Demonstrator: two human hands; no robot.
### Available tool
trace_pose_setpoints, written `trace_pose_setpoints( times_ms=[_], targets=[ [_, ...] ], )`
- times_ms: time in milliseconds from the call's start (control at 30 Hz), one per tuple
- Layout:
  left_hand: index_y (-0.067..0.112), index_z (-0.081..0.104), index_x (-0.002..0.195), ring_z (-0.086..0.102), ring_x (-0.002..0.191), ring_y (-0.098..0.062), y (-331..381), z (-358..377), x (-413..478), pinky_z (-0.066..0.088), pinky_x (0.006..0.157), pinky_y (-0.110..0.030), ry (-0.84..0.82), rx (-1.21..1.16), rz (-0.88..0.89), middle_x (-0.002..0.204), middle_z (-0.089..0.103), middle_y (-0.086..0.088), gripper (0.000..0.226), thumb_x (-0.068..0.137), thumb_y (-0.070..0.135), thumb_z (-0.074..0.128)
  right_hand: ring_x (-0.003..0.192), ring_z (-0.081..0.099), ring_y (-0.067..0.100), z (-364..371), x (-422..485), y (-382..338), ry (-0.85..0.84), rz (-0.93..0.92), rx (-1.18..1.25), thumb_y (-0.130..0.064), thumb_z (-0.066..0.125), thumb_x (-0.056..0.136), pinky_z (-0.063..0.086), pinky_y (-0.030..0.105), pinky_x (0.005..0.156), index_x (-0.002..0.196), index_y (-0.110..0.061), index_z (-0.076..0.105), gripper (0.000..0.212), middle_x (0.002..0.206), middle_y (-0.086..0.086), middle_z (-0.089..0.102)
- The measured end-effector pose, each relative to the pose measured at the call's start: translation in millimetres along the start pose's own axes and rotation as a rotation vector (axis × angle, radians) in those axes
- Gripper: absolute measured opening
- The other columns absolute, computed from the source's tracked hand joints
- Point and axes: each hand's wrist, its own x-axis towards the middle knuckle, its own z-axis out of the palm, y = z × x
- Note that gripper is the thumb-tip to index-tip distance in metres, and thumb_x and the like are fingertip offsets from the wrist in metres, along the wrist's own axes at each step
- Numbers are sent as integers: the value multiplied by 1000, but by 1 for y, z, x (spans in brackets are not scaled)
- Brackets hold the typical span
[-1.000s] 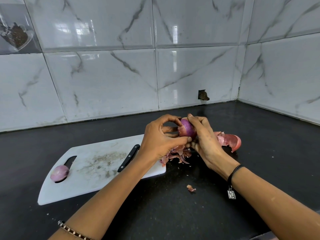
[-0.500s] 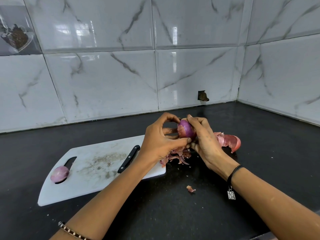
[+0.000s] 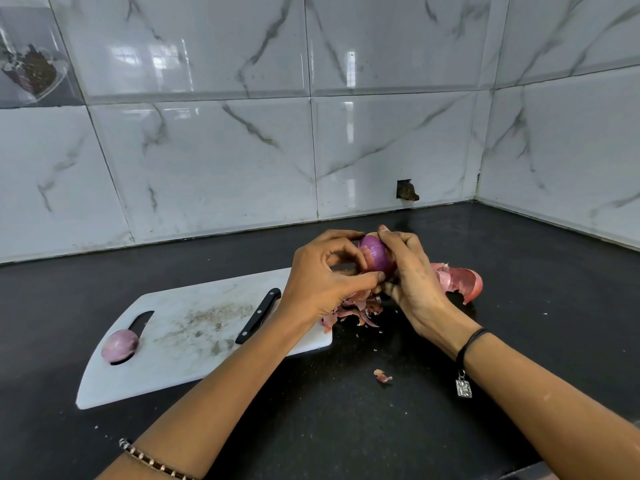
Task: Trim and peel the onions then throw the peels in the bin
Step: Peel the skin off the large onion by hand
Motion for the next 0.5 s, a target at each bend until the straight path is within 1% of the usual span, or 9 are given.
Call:
trace_pose_setpoints(
  times_ms=[67,167,233,333,400,467,500],
  targets=[
    [8,68,81,72,101,-8,0,-1,1,61,84,-26,-4,-7,-3,118,69,8,31,64,5,95,75,73,16,0,0,1,1,3,-14,-42,62,98,60,31,62,122,-17,51,36,106,10,67],
    [10,62,94,75,96,-9,3,-2,-1,61,80,-27,-17,-54,-30,113,72,4,44,64,3,94,70,72,13,0,-2,0,9,-2,-22,-41,62,98,55,24,54,124,-16,51,37,105,9,67],
    [12,64,101,75,94,-10,4,-2,-2,62,79,-28,-20,-71,-42,108,73,4,49,64,2,95,65,71,12,1,-2,0,12,-6,-24,-40,61,99,53,22,50,124,-15,50,37,101,8,68],
    [14,66,101,75,94,-10,4,-2,-2,62,79,-28,-14,-78,-54,106,75,4,49,63,3,95,60,69,10,1,-3,-1,6,-12,-25,-39,60,100,51,21,48,123,-14,50,36,95,8,69],
    [14,67,101,75,94,-10,5,-3,-1,62,78,-27,-16,-76,-56,107,75,4,49,62,5,96,61,69,12,1,-2,0,4,-12,-32,-40,60,100,53,24,49,124,-14,49,37,96,8,69],
    [13,68,101,76,93,-10,6,-4,-1,62,78,-28,-16,-76,-49,107,75,3,49,62,5,97,67,71,15,1,-1,0,3,-11,-40,-41,61,99,58,31,57,124,-16,50,38,97,7,70],
    [13,69,101,76,93,-11,6,-4,-1,63,79,-30,-16,-76,-46,107,75,3,49,61,5,97,69,72,16,1,0,1,2,-11,-46,-42,61,99,58,34,61,123,-17,50,37,95,5,72]
  ],
)
